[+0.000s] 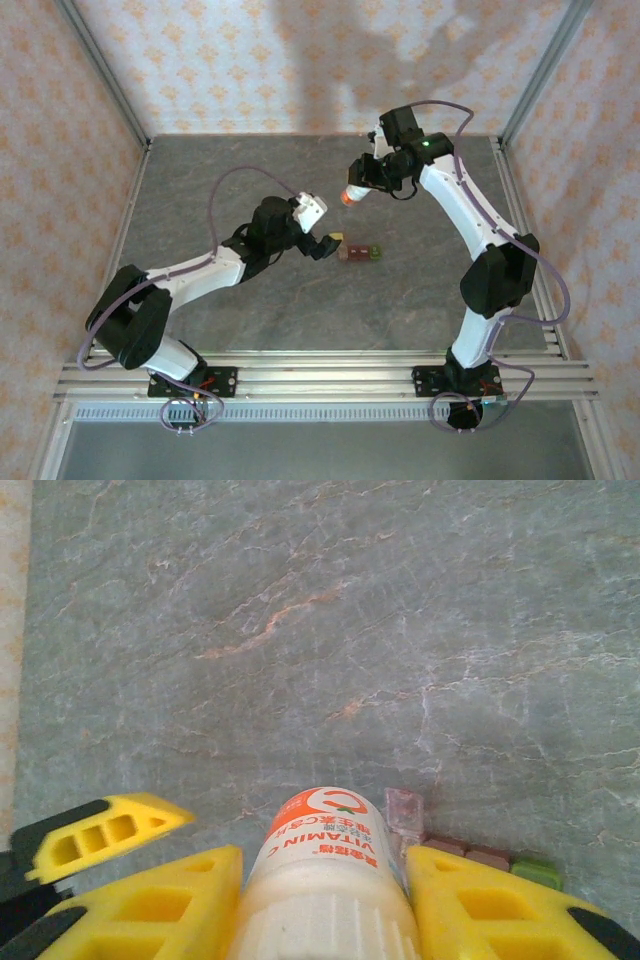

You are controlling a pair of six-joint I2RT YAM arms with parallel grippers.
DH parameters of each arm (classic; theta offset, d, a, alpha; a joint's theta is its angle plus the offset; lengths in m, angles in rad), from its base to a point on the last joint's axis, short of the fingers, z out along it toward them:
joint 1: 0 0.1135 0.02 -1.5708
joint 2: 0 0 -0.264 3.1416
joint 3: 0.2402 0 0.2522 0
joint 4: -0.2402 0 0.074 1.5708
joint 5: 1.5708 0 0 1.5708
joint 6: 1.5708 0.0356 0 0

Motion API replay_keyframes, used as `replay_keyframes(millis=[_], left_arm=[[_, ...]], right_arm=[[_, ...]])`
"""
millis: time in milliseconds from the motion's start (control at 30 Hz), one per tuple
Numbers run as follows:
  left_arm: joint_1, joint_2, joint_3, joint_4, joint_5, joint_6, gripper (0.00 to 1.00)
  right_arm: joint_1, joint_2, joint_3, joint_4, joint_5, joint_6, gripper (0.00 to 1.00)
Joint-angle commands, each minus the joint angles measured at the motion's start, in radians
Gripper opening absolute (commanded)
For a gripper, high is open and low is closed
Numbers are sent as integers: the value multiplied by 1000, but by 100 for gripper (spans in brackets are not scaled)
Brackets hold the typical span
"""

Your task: Sort the pills into containers

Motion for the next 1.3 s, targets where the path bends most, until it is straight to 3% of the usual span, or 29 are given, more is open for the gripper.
replay_keyframes(millis=[0, 267, 733, 1267], left_arm=[[-22, 30, 47, 68, -5, 91, 100], [-26, 54, 49, 174, 35, 26, 90], [-27, 83, 84, 140, 60, 30, 81], [-27, 102, 119, 127, 71, 14, 72]], right_arm=[[-1, -32, -20, -15, -49, -20, 39], [-2, -80, -127, 42, -135, 13, 39], [-1, -140, -206, 119, -279, 72, 39], [11, -143, -265, 155, -296, 91, 39]])
